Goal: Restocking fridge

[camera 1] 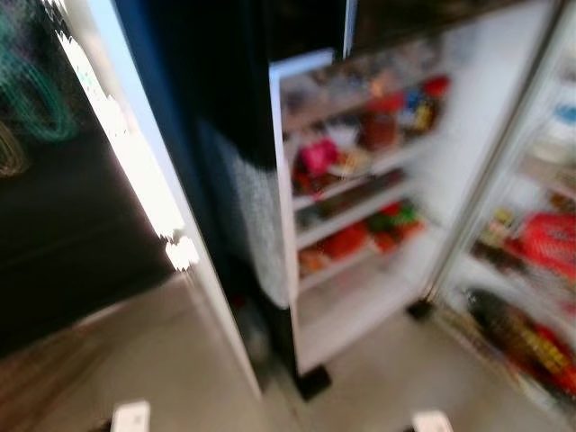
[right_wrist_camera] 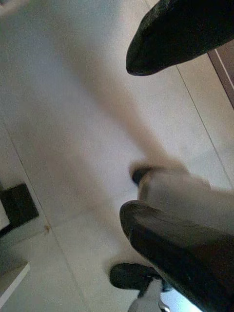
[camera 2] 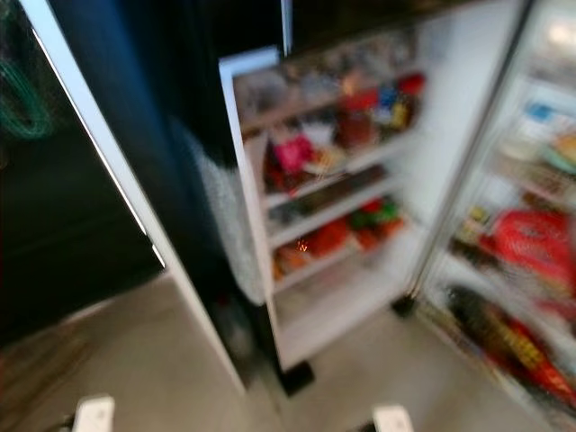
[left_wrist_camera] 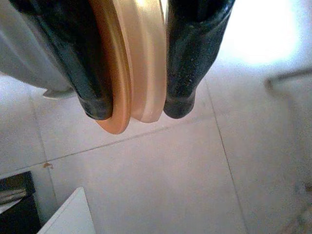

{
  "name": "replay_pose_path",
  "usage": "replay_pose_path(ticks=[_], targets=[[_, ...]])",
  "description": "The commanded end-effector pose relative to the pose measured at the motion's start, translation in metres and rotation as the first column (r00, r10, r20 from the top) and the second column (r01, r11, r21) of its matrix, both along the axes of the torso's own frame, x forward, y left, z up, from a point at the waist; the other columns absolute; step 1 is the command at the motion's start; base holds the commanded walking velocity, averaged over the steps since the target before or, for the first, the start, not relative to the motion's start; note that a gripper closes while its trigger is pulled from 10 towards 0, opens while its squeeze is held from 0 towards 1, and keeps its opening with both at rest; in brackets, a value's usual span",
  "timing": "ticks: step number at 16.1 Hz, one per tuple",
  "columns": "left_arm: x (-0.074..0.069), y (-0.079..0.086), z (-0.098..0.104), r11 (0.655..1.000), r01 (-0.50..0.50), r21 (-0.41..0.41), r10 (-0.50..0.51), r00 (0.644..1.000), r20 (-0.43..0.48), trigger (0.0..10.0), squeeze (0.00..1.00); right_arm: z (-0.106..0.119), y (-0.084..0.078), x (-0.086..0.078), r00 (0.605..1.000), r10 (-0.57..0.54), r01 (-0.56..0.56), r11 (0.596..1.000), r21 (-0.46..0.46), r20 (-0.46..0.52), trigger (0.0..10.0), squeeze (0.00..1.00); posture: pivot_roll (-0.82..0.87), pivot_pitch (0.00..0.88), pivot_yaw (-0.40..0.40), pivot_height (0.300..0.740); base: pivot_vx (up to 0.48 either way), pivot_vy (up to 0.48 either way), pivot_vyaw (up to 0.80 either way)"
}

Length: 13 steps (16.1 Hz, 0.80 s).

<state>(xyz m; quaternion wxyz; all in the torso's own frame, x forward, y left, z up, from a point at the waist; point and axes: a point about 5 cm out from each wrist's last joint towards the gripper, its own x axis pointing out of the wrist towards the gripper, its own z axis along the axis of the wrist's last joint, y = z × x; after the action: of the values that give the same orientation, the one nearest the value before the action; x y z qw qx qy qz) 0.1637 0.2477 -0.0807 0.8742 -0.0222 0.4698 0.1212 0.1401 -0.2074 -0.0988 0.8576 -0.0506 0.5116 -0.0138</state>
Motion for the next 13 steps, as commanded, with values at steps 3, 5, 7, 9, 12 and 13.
replay_pose_path(ticks=[3,5,7,9,12,13], targets=[[-0.0040,0.0097,0.0011,1.000,-0.021,0.021,0.021,1.000,-0.012,10.0,0.00,0.0005,0.0104,0.0059,0.999,0.031,-0.032,0.999,0.013,0.012,10.0,0.00,-0.08,0.000,0.051,0.740,0.000,-0.368,0.80],[-0.0036,0.0098,0.0013,1.000,-0.022,0.022,0.022,1.000,-0.009,10.0,0.00,0.0005,0.0109,0.0060,0.999,0.034,-0.034,0.999,0.013,0.011,10.0,0.00,-0.08,0.000,0.052,0.740,0.000,-0.369,0.40],[-0.0032,0.0100,0.0015,1.000,-0.020,0.021,0.021,1.000,-0.008,10.0,0.00,0.0010,0.0107,0.0072,0.999,0.032,-0.032,0.999,0.012,0.019,10.0,0.00,-0.08,0.000,0.054,0.740,0.000,-0.369,0.00],[-0.0027,0.0105,0.0019,1.000,-0.021,0.021,0.021,1.000,-0.005,10.0,0.00,0.0015,0.0117,0.0086,0.999,0.026,-0.027,0.999,0.020,0.029,10.0,0.00,-0.08,0.000,0.056,0.740,0.000,-0.369,0.00],[-0.0025,0.0103,0.0020,1.000,-0.022,0.021,0.022,1.000,-0.004,10.0,0.00,0.0014,0.0112,0.0084,0.999,0.022,-0.022,1.000,0.016,0.024,10.0,0.00,-0.08,0.000,0.057,0.740,0.000,-0.368,0.00],[-0.0027,0.0102,0.0019,1.000,-0.021,0.020,0.021,1.000,-0.003,10.0,0.00,0.0013,0.0113,0.0081,1.000,0.016,-0.017,1.000,0.017,0.024,10.0,0.00,-0.07,0.000,0.056,0.740,0.000,-0.371,0.00]])
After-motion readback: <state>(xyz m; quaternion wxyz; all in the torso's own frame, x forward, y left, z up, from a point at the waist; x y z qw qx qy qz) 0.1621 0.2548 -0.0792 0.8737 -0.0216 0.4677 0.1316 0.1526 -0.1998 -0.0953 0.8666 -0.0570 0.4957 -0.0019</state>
